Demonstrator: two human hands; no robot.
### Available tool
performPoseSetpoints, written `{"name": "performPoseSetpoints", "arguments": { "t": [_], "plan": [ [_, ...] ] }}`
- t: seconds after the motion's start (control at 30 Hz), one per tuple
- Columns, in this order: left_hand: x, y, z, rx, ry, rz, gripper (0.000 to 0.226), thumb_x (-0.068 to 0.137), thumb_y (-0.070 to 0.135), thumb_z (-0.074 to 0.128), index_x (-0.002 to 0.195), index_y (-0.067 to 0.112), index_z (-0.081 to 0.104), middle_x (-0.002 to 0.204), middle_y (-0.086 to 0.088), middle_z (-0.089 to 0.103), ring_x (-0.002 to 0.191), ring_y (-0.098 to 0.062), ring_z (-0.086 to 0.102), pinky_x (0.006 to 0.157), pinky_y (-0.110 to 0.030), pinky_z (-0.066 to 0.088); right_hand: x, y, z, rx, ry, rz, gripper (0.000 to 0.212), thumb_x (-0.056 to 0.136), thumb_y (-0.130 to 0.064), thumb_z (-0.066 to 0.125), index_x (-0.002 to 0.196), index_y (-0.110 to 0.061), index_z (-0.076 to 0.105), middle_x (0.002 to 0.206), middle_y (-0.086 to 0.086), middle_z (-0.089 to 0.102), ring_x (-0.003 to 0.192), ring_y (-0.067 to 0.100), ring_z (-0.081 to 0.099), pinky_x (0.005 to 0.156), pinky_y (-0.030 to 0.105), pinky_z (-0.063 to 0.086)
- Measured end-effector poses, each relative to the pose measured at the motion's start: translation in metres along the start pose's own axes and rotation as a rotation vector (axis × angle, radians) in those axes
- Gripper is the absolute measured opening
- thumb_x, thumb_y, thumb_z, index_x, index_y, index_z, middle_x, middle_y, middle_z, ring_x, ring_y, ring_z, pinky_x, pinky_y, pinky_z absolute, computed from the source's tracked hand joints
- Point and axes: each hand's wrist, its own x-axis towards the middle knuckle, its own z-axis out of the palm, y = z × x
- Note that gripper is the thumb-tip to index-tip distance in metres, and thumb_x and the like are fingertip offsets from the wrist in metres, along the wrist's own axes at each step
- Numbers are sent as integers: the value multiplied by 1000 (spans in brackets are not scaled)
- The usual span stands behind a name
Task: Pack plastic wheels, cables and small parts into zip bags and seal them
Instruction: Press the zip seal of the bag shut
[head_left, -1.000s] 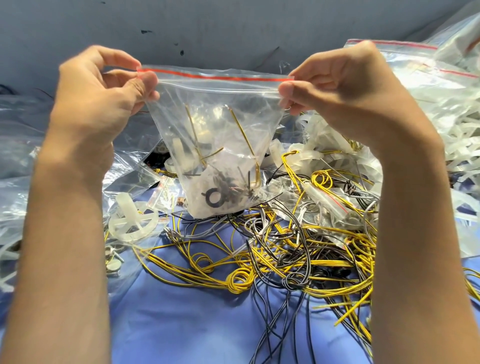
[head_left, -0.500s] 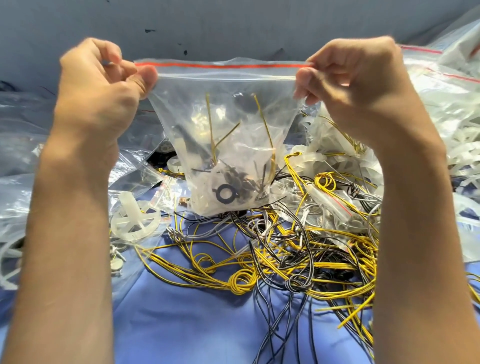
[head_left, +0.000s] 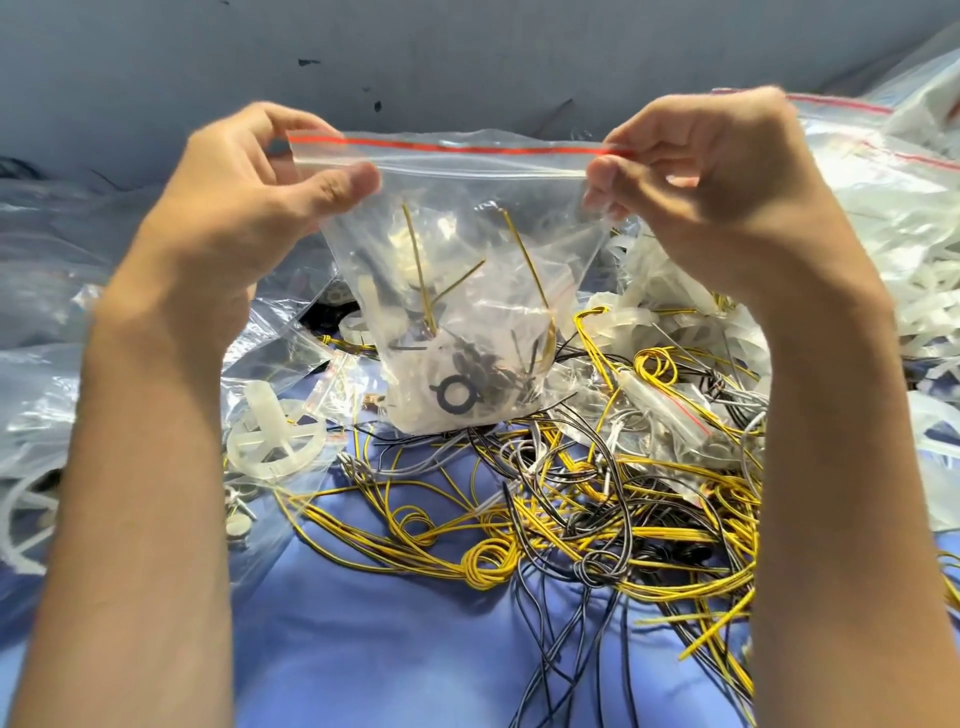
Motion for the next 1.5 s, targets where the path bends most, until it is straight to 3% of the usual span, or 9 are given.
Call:
{"name": "performPoseSetpoints", "arguments": {
  "t": [0.17, 0.43, 0.57, 0.8, 0.93, 1.07, 1.23, 1.33, 1.5],
  "plan": [
    [0, 0, 4, -5, -42, 29, 33, 62, 27, 75, 90, 25, 59, 69, 14, 68, 73, -5, 65, 93, -33, 50, 0, -3, 3, 46, -36, 20, 5, 85, -16, 69, 90, -16, 71, 79, -3, 70, 70, 4, 66, 76, 19, 54],
    [0, -3, 1, -25, -59, 78, 31, 65, 28, 77, 91, 26, 60, 75, 17, 69, 74, -1, 65, 78, -20, 50, -2, 0, 4, 67, -104, 50, 5, 84, -18, 70, 88, -14, 72, 79, 0, 72, 73, 9, 71, 78, 27, 57],
    [1, -4, 1, -25, -36, 92, 31, 64, 32, 78, 90, 27, 61, 73, 17, 67, 73, -1, 63, 79, -21, 50, -2, 0, 4, 39, -101, 34, 4, 86, -15, 67, 86, -14, 71, 78, 1, 72, 71, 10, 71, 79, 30, 57],
    [4, -2, 8, 6, 34, 130, 25, 71, 19, 76, 82, 28, 56, 75, 13, 58, 70, -2, 56, 72, -18, 45, 0, -5, 3, -13, -104, 3, 6, 87, -15, 65, 87, -16, 71, 76, -3, 71, 67, 4, 67, 74, 20, 55],
    [4, -2, 12, -6, 64, 115, 27, 68, 21, 76, 83, 27, 54, 77, 7, 57, 71, -7, 56, 74, -23, 47, -1, -5, 3, 1, -127, 30, 5, 86, -17, 68, 87, -14, 73, 77, -3, 72, 67, 3, 69, 71, 19, 55],
    [3, -2, 11, -16, 57, 91, 26, 70, 28, 77, 88, 27, 58, 91, -6, 56, 86, -19, 52, 93, -42, 47, -1, -6, 5, -26, -104, 9, 6, 85, -14, 67, 85, -15, 73, 77, 1, 72, 72, 14, 70, 75, 29, 56],
    [0, -1, 12, -21, -62, 100, 28, 68, 26, 78, 89, 26, 60, 81, 11, 64, 76, -6, 60, 78, -20, 45, -1, -10, 4, -38, -99, 0, 9, 80, -10, 67, 83, -12, 75, 76, 4, 73, 71, 11, 69, 70, 17, 53],
    [-1, 0, 13, -6, -86, 124, 31, 63, 27, 81, 87, 26, 61, 76, 15, 66, 75, -4, 62, 76, -18, 46, -1, -12, 6, -8, -96, 15, 8, 80, -12, 68, 84, -14, 74, 78, 5, 73, 72, 12, 69, 72, 22, 54],
    [-3, 0, 13, -1, -98, 139, 37, 56, 35, 82, 86, 26, 62, 74, 17, 66, 75, -3, 61, 73, -16, 46, -1, -15, 9, 33, -146, 7, 2, 85, -15, 69, 84, -14, 71, 74, -4, 70, 62, -3, 62, 69, 12, 48]
  ]
}}
